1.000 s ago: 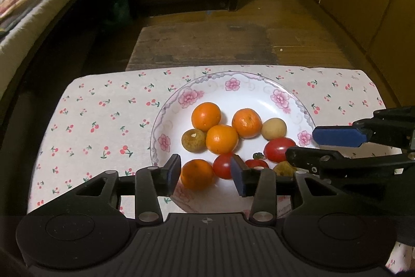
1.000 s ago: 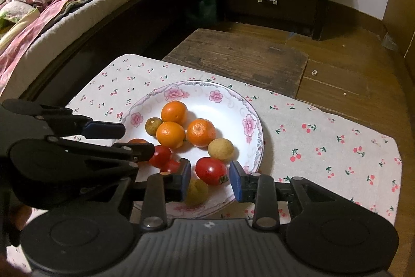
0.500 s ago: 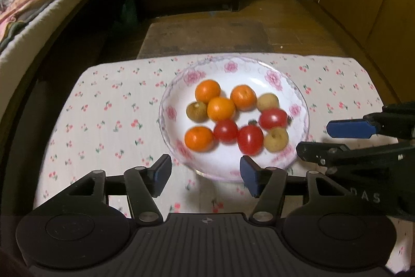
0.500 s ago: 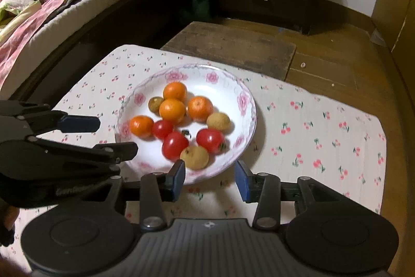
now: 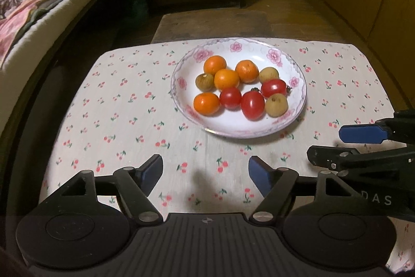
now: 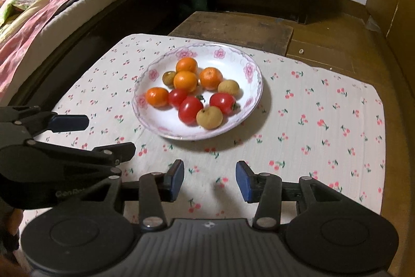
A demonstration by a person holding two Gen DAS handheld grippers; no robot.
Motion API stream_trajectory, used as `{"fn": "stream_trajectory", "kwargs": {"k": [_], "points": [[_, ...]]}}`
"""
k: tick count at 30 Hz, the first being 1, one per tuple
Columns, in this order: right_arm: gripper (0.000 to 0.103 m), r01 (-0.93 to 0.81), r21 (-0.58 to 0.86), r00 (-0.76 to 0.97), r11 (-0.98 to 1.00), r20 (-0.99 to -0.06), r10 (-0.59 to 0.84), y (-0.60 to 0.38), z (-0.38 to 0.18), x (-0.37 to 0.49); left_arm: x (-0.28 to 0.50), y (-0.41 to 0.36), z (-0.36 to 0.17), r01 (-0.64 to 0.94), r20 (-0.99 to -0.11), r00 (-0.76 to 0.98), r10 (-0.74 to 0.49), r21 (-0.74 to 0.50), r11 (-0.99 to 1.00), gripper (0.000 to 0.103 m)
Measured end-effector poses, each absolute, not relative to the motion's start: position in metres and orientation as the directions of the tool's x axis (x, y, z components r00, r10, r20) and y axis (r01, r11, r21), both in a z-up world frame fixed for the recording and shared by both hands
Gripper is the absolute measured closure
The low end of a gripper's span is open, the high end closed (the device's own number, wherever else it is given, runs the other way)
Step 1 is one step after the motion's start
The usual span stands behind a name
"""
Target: Organize fruits
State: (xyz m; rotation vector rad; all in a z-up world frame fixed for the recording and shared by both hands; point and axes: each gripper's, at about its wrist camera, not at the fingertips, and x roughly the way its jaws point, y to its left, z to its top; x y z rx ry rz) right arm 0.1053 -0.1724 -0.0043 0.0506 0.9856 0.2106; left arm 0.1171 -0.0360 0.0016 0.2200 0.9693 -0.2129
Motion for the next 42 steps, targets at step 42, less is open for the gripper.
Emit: {"fn": "stream_trajectory", "kwargs": {"k": [42], "points": [[0.055, -0.124, 0.158, 0.485, 0.98, -0.852, 0.198, -0.16, -0.018, 0.034, 0.042, -0.025, -0.009, 0.213, -0.825, 0.565, 0.0, 0.145, 0.966, 0.013]]}}
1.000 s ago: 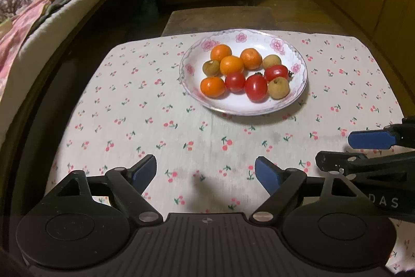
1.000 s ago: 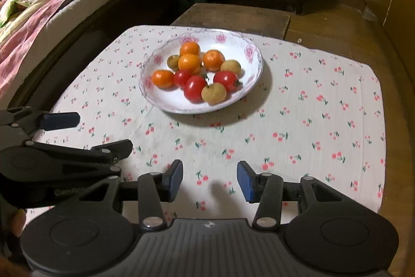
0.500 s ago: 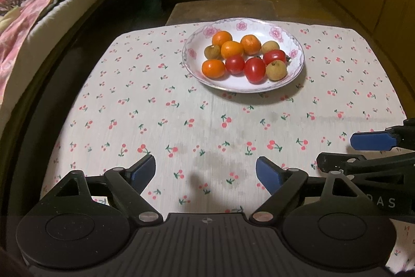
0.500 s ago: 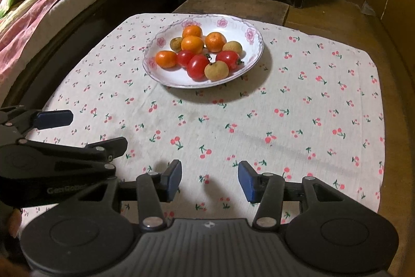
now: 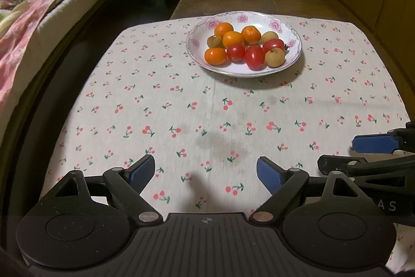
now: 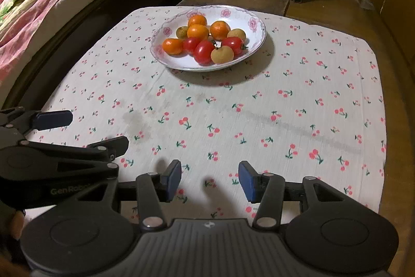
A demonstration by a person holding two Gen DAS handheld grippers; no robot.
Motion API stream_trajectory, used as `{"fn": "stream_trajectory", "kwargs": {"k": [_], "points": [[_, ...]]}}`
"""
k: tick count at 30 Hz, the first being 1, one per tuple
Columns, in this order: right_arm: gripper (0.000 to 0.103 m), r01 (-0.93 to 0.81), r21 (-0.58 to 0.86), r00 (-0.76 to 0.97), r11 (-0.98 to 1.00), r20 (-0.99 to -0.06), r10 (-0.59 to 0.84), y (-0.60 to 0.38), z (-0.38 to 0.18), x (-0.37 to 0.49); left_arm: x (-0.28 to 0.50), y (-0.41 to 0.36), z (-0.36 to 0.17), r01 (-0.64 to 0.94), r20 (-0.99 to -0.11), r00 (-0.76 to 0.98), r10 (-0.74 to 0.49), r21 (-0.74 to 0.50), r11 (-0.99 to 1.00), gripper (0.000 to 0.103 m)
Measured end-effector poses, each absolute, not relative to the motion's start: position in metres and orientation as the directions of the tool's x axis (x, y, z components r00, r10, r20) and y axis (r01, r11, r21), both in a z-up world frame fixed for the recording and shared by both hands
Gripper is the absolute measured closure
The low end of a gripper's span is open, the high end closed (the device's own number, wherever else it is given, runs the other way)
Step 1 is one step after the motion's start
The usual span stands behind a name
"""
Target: Organize fruits
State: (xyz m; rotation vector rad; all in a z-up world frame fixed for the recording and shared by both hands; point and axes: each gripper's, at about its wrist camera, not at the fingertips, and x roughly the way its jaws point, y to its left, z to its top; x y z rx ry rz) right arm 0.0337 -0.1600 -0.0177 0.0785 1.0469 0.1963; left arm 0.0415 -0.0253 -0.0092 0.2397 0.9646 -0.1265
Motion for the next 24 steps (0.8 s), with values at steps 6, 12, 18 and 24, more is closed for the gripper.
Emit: {"fn": "stream_trajectory", "kwargs": {"k": [6, 12, 18, 24], "points": [[0.055, -0.123, 0.156, 0.483, 0.98, -0.853, 0.197, -0.157, -0.018, 0.024, 0.029, -0.026, -0.009, 0.202, -0.816, 0.577, 0.026, 0.174, 0.964, 0.013], [0.055, -0.122, 0.158, 0.485, 0.98, -0.852, 0.197, -0.157, -0.017, 0.017, 0.022, -0.024, -0.009, 0.189, -0.815, 0.579, 0.02, 0.157, 0.969, 0.013], [0.055, -0.12, 0.155, 0.486, 0.981, -0.852, 0.194, -0.157, -0.016, 0.014, 0.018, -0.025, -0.009, 0.189, -0.813, 0.582, 0.022, 0.162, 0.968, 0.013], [0.055, -0.117, 0.155, 0.485, 0.981, -0.853, 0.193, -0.157, -0.015, 0.01, 0.014, -0.025, -0.009, 0.192, -0.811, 0.585, 0.022, 0.164, 0.968, 0.013]]}}
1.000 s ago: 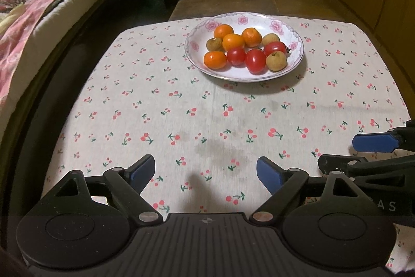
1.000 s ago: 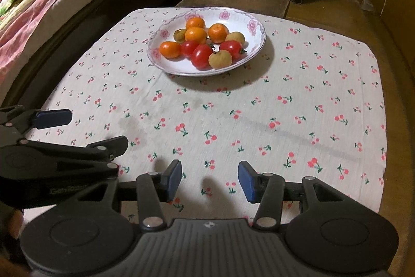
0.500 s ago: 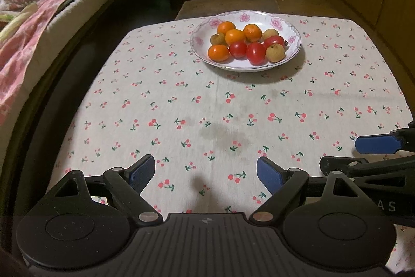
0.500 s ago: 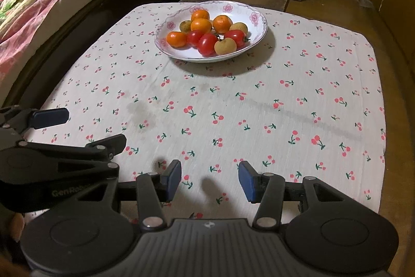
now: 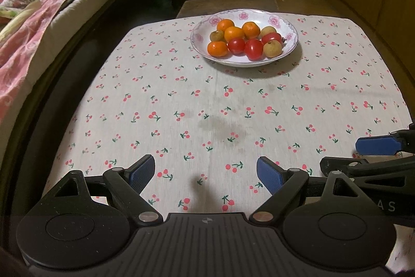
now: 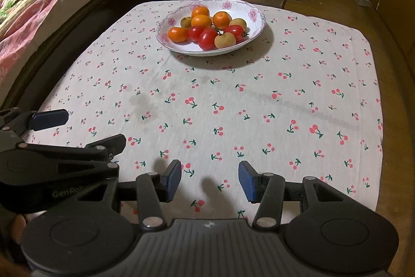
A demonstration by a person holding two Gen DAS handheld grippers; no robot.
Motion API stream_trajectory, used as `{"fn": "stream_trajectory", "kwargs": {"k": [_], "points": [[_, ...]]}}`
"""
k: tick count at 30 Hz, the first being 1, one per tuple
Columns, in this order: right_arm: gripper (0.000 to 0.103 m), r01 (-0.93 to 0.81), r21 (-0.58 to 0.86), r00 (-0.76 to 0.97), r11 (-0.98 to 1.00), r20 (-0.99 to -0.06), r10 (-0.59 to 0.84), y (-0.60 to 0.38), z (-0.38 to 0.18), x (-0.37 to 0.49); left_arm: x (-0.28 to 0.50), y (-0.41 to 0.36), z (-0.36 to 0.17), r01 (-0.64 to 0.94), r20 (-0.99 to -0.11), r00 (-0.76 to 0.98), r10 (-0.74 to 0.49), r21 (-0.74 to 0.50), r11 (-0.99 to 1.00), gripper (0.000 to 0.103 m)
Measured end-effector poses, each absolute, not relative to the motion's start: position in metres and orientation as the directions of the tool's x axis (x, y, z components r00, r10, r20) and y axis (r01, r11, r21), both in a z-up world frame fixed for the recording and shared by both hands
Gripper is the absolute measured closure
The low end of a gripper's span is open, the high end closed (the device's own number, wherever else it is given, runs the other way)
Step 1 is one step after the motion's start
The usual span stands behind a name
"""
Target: Organize fruits
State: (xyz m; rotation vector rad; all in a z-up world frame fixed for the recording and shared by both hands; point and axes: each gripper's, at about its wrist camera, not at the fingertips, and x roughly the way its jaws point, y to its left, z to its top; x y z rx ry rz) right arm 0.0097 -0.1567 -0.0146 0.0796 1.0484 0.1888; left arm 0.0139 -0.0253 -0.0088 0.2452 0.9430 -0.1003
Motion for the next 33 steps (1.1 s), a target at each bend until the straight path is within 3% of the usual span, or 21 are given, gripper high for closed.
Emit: {"fn": "stream_trajectory", "kwargs": {"k": [10, 14, 33], "points": [[0.055, -0.122, 0.163, 0.497, 0.979, -0.844, 0.203, -0.1556, -0.0091, 0.007, 0.0085, -0.0239, -0.0041, 0.181, -0.796, 0.604, 0.025, 0.168, 0.969, 0.014], [0.055, -0.126, 0.162, 0.5, 0.979, -0.842, 0.204, -0.155, -0.0083, 0.0068, 0.0072, -0.0244, -0.0031, 0.178, -0.797, 0.603, 0.015, 0.152, 0.972, 0.019], [0.055, -0.128, 0.164, 0.492, 0.978, -0.846, 0.207, -0.1552, -0.012, 0.0074, 0.0079, -0.0246, -0.0061, 0.191, -0.805, 0.593, 0.01, 0.153, 0.97, 0.019]]}}
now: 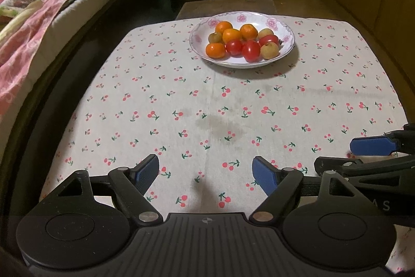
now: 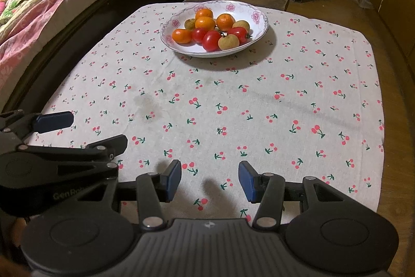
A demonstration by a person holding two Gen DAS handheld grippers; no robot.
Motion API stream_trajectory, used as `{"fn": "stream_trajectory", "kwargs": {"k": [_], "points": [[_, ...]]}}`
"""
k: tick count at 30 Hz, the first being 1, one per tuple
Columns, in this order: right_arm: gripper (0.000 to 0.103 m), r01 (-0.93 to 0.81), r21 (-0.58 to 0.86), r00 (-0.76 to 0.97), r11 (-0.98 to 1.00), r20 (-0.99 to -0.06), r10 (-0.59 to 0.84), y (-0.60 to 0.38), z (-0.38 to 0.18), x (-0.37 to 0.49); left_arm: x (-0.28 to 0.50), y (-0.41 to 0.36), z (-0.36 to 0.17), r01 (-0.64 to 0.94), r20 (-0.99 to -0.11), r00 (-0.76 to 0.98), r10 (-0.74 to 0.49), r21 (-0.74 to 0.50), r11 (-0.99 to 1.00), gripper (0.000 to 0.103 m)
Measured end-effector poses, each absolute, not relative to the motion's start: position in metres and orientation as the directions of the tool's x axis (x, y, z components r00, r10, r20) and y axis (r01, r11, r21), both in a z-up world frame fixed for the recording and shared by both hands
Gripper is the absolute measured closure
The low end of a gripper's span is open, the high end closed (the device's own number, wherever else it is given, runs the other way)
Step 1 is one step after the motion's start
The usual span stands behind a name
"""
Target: Organize fruits
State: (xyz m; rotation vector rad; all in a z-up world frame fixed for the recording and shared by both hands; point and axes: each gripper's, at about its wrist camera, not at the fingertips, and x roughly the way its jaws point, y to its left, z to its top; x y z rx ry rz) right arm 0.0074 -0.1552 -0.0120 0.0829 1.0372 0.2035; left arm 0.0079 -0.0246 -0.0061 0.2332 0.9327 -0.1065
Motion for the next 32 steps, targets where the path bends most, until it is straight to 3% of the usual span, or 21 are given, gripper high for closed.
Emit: {"fn": "stream_trajectory", "kwargs": {"k": [12, 32], "points": [[0.055, -0.128, 0.178, 0.499, 0.976, -0.838, 0.219, -0.1573, -0.0103, 0.0061, 0.0029, -0.0261, -0.0023, 0.179, -0.774, 0.632, 0.025, 0.177, 0.968, 0.018], [0.046, -0.105, 0.18, 0.507, 0.978, -0.837, 0.208, -0.164, -0.0096, 0.0057, 0.0048, -0.0255, -0.001, 0.154, -0.757, 0.65, 0.059, 0.208, 0.966, 0.009]]}}
